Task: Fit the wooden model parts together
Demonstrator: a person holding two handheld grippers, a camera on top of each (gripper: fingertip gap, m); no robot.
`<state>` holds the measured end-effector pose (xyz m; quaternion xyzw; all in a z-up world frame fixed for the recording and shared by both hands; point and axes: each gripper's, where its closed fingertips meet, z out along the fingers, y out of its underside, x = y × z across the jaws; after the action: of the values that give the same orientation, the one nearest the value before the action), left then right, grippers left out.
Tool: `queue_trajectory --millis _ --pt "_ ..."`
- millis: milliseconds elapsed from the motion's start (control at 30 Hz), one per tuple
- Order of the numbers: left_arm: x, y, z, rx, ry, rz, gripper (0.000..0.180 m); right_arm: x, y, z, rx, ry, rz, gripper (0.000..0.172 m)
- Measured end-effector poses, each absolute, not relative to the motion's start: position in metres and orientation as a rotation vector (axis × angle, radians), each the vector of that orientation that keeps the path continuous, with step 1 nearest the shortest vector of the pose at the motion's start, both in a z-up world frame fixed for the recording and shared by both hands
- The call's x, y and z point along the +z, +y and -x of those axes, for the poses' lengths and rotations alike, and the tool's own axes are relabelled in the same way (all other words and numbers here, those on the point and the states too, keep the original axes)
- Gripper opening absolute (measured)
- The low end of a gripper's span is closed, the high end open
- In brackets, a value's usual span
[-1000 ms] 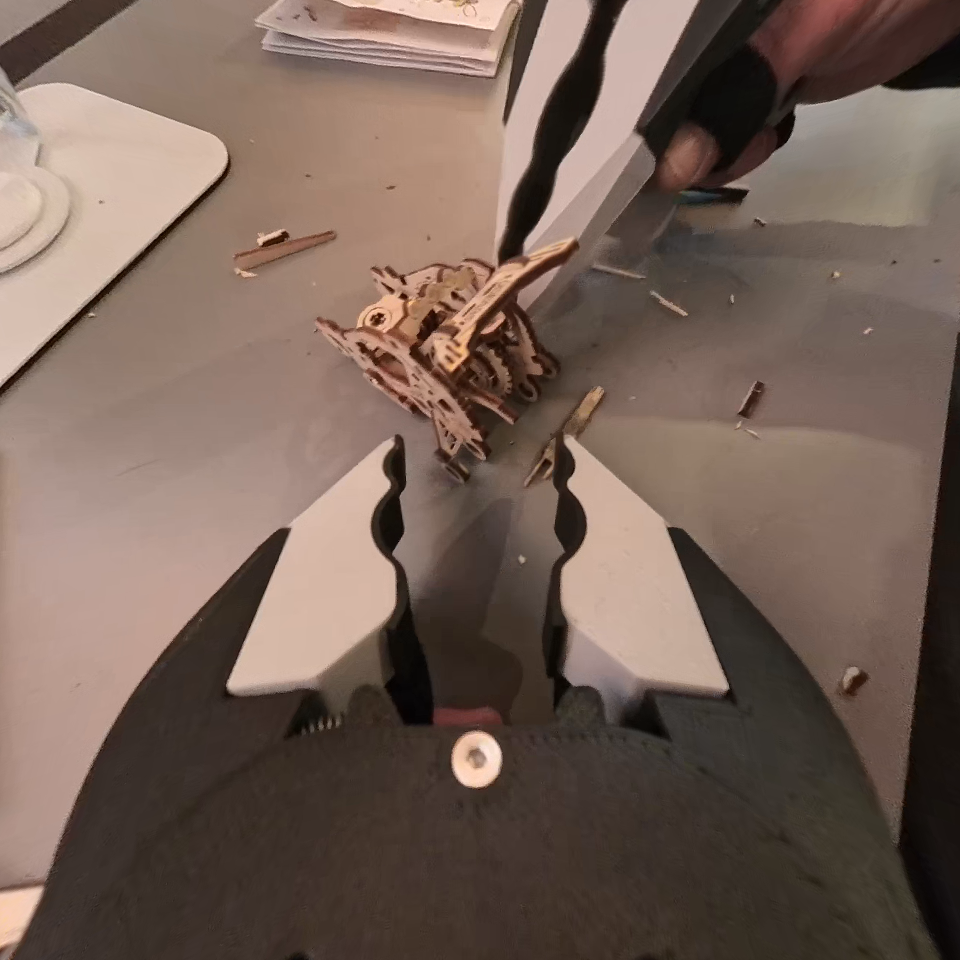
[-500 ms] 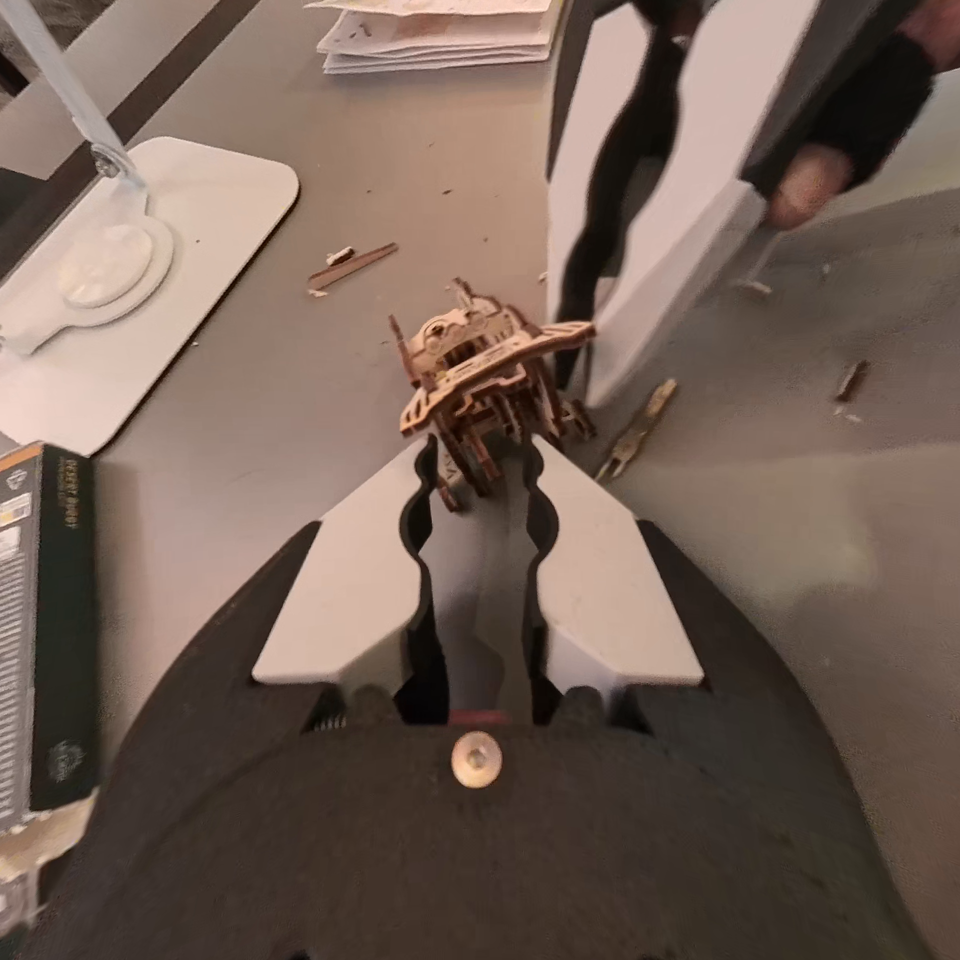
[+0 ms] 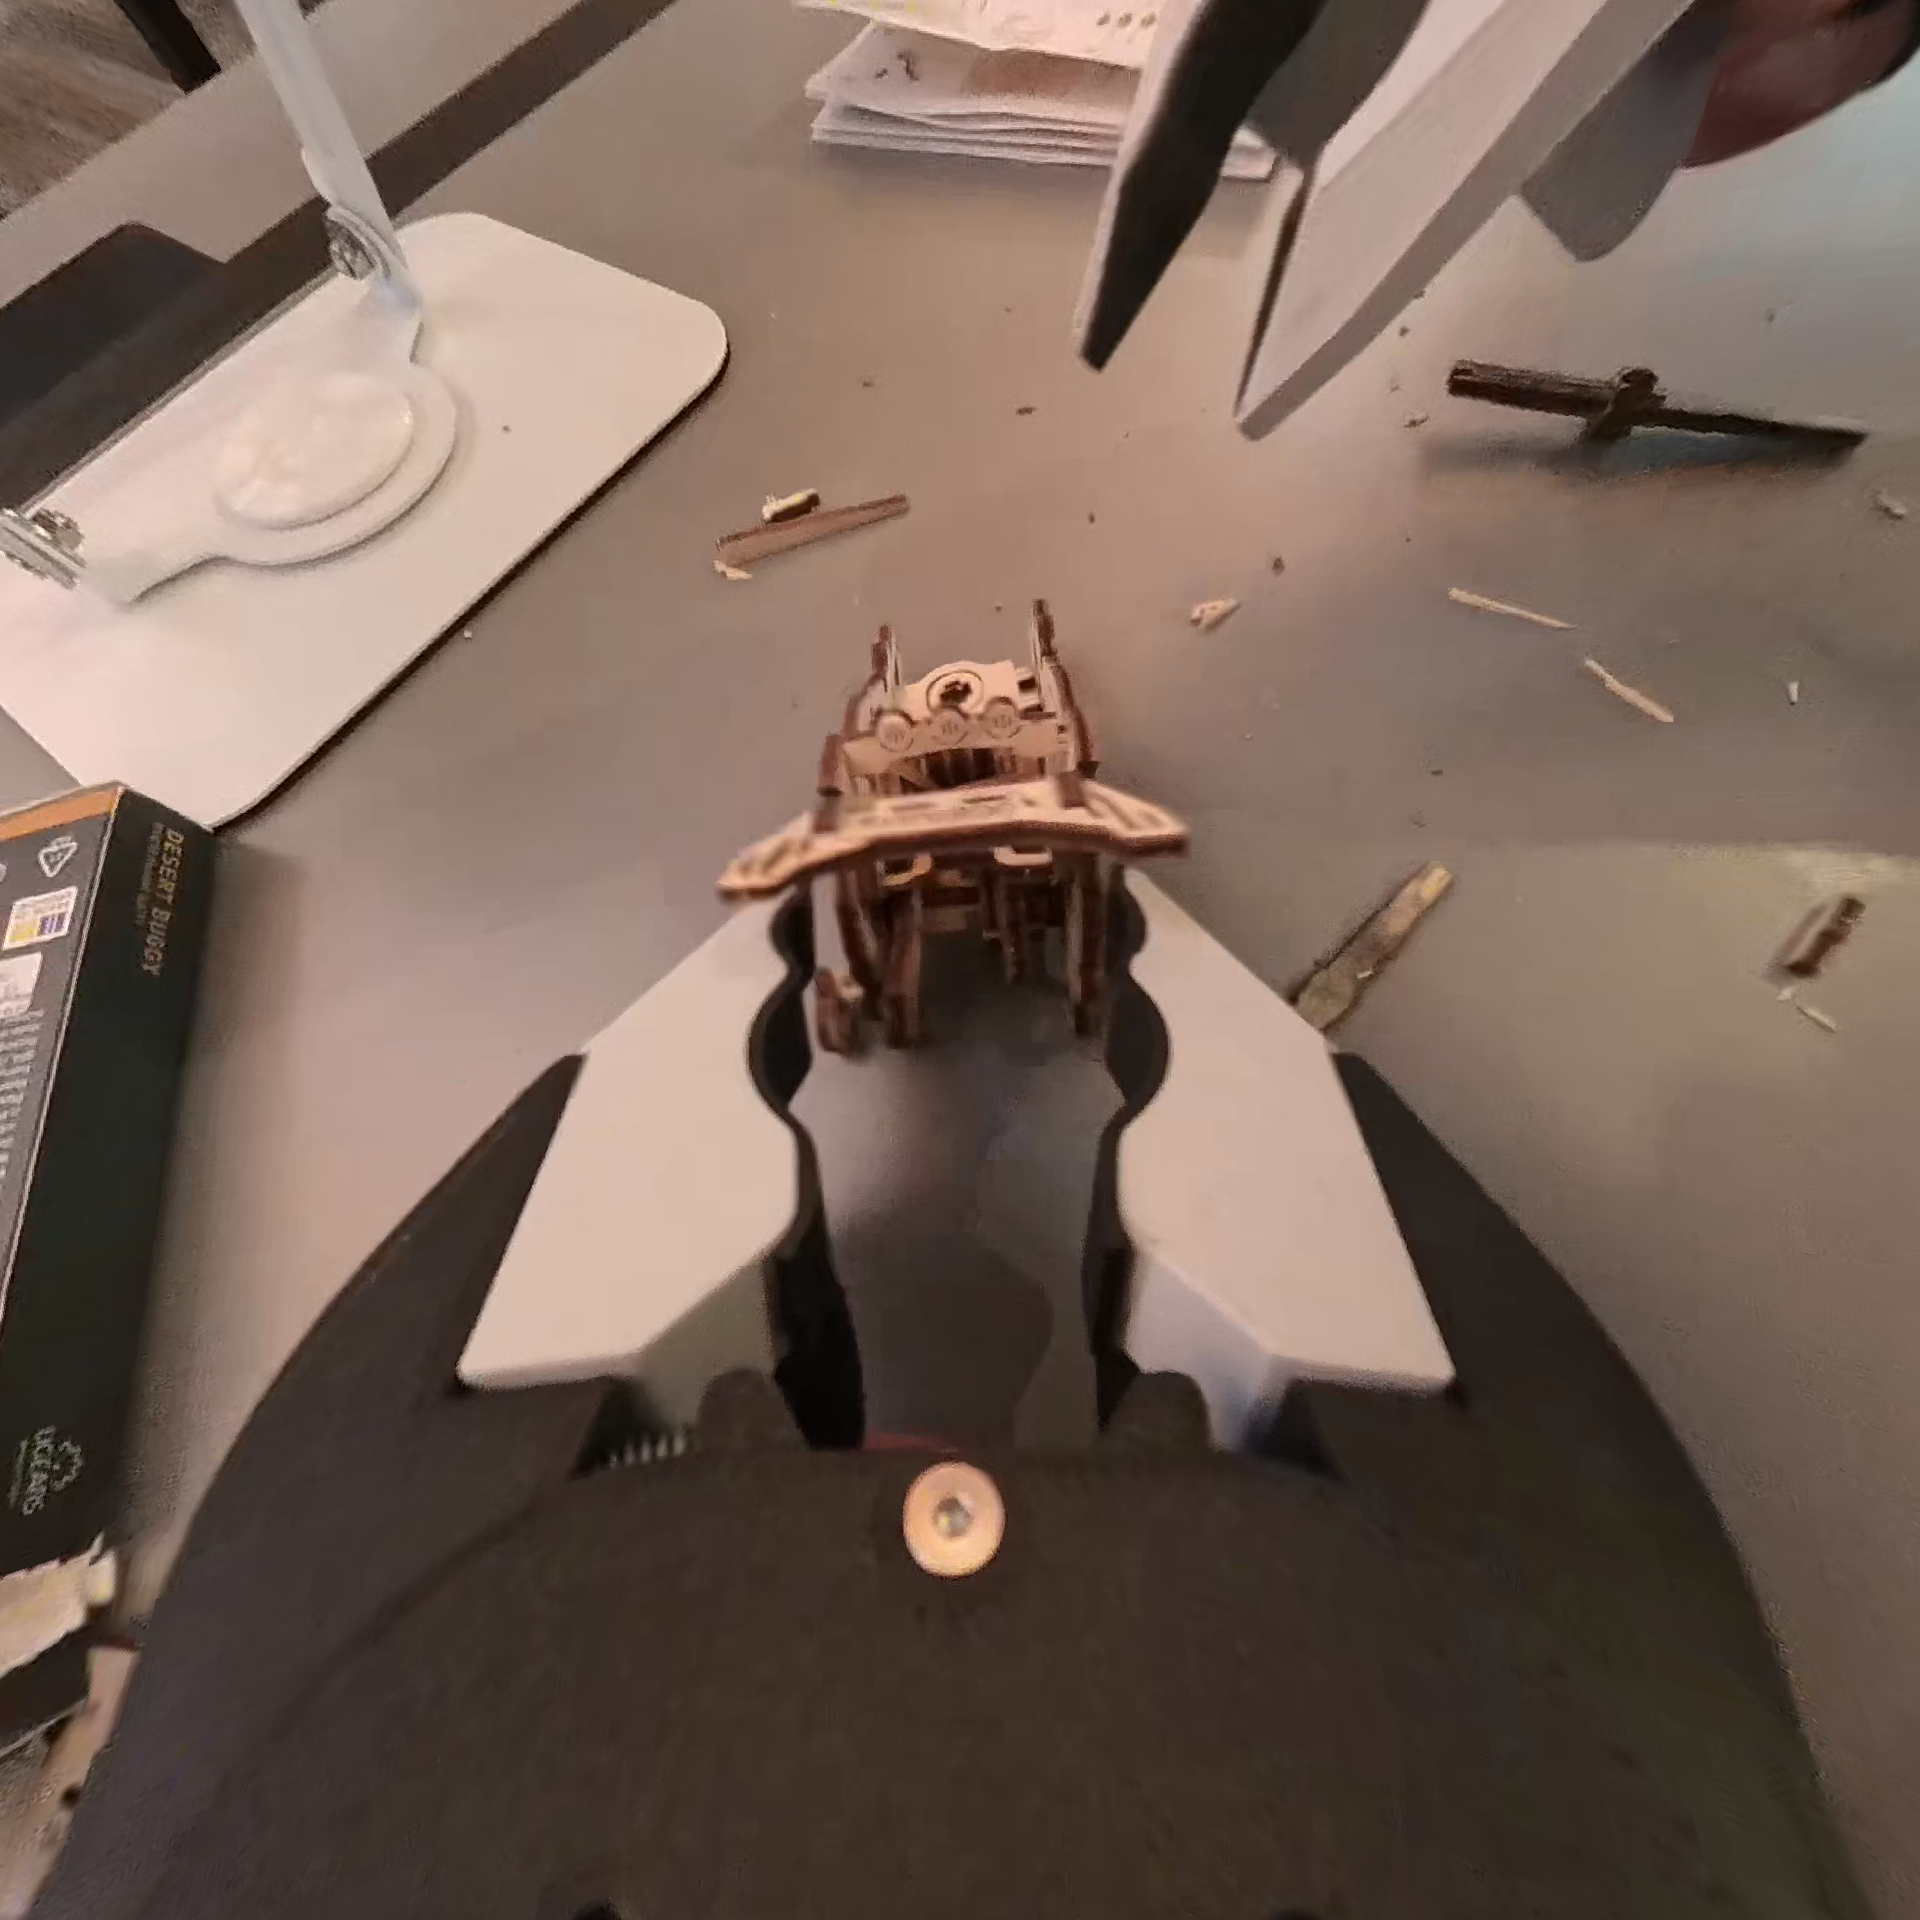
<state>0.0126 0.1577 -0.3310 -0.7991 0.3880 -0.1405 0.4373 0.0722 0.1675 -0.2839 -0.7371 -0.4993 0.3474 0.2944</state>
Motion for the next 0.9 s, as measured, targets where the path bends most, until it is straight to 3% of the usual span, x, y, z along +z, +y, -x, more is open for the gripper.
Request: queue_trajectory --millis 33,133,267,367,433,500,567,633,700,900 --pt "-0.330 0.158 -0.012 -0.361 0.962 1.986 0.047 -0.286 0.170 -0.073 0.881 -1.375 1.930 0.037" --pt "-0.325 0.158 -0.010 -0.396 1.034 1.955 0.047 -0.294 0.176 -0.069 0.754 -1.572 1.773 0.070" --pt "-0.320 0.152 -0.008 -0.496 1.216 1.910 0.047 -0.308 0.174 -0.043 0.751 -1.791 1.640 0.079" --pt "-0.327 0.156 0.002 -0.546 1.295 1.926 0.047 -0.322 0.172 -0.025 0.758 -1.905 1.604 0.069" --pt "-0.327 0.168 0.013 -0.504 1.262 1.936 0.051 -0.332 0.170 -0.020 0.755 -1.972 1.622 0.049" --pt "-0.329 0.176 0.029 -0.424 1.222 1.980 0.058 -0.334 0.171 -0.015 0.746 -1.943 1.685 0.040" --pt "-0.326 0.174 0.035 -0.428 1.165 1.985 0.057 -0.331 0.168 -0.010 0.758 -1.867 1.779 0.040" --pt "-0.327 0.174 0.043 -0.385 1.098 2.003 0.058 -0.328 0.152 -0.007 0.803 -1.842 1.804 0.065" --pt "-0.332 0.171 0.056 -0.313 1.043 2.050 0.064 -0.332 0.151 -0.012 0.733 -1.821 1.836 0.074" --pt "-0.338 0.157 0.058 -0.239 0.933 2.096 0.059 -0.345 0.140 -0.020 0.807 -1.794 1.888 0.057"
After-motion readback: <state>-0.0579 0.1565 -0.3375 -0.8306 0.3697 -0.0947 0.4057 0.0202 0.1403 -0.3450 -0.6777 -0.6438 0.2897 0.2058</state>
